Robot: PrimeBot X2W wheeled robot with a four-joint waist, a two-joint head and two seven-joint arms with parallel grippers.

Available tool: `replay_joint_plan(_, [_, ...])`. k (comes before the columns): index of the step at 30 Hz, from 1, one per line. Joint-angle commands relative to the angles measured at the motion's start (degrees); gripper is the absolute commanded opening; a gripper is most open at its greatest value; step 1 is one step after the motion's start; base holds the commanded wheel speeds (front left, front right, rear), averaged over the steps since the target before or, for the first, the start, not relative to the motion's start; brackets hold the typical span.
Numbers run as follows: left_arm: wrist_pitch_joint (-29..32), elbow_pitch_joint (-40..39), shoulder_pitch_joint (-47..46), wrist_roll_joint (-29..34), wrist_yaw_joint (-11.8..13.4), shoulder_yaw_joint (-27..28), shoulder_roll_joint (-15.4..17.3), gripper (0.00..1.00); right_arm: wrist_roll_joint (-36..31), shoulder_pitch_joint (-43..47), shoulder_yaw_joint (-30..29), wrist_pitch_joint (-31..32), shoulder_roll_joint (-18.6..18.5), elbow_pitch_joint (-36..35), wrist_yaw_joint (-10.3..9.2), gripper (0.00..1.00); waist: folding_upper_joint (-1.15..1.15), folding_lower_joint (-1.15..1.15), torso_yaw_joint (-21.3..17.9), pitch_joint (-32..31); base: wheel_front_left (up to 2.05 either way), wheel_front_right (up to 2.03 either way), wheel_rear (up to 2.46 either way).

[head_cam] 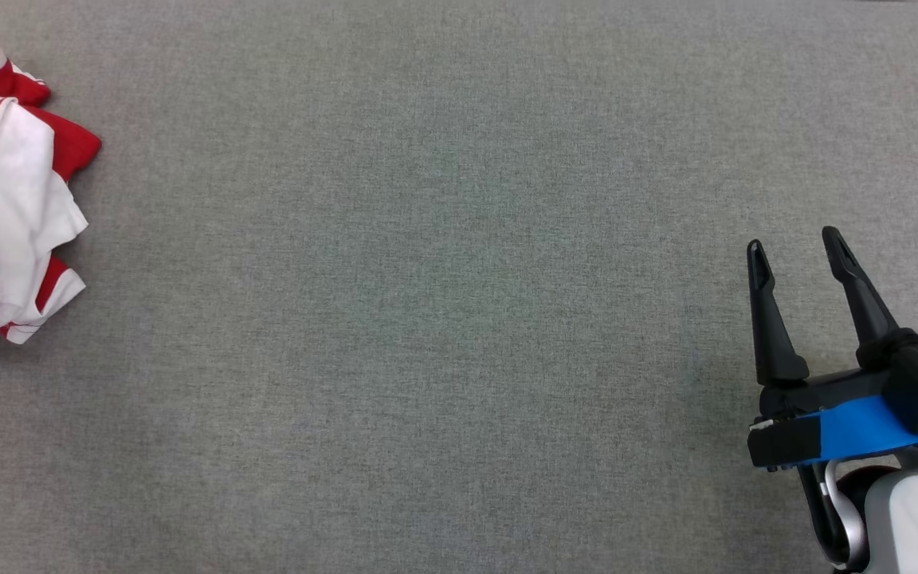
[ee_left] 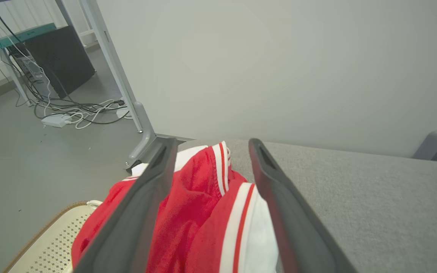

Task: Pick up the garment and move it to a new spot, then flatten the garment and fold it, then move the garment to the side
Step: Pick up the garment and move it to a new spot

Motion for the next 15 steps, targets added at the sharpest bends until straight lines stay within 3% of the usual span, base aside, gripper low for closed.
replay_joint_plan(1, [0.9, 3.7, -1.5, 0.4, -0.8, -1.2, 0.3, 1.00, -0.4, -0.9, -0.1, 0.2, -0.3, -0.6, 0.03, 1.00, -0.01, -0.01, -0.2, 0.5, 0.00, 0.00, 0.00])
replay_joint_plan(6, [3.7, 13.0, -4.0, -1.3, -2.7, -3.8, -0.8, 1.00, -0.6, -1.5, -0.2, 0.3, -0.3, -1.5, 0.02, 1.00, -0.01, -0.01, -0.2, 1.9, 0.00, 0.00, 0.00])
replay_joint_plan(14, [5.0, 21.5, -3.5, -3.5, -3.3, -8.0, -2.4, 1.00, -0.7, -1.9, 0.3, 0.6, -0.3, -1.8, 0.02, 1.00, -0.01, -0.01, 0.1, 2.7, 0.00, 0.00, 0.00])
replay_joint_plan(15, [4.7, 21.9, -3.8, -3.8, -3.3, -8.6, -2.4, 0.40, -0.7, -1.9, 0.4, 0.7, -0.3, -1.7, 0.03, 1.00, -0.01, -0.01, 0.1, 2.6, 0.00, 0.00, 0.00])
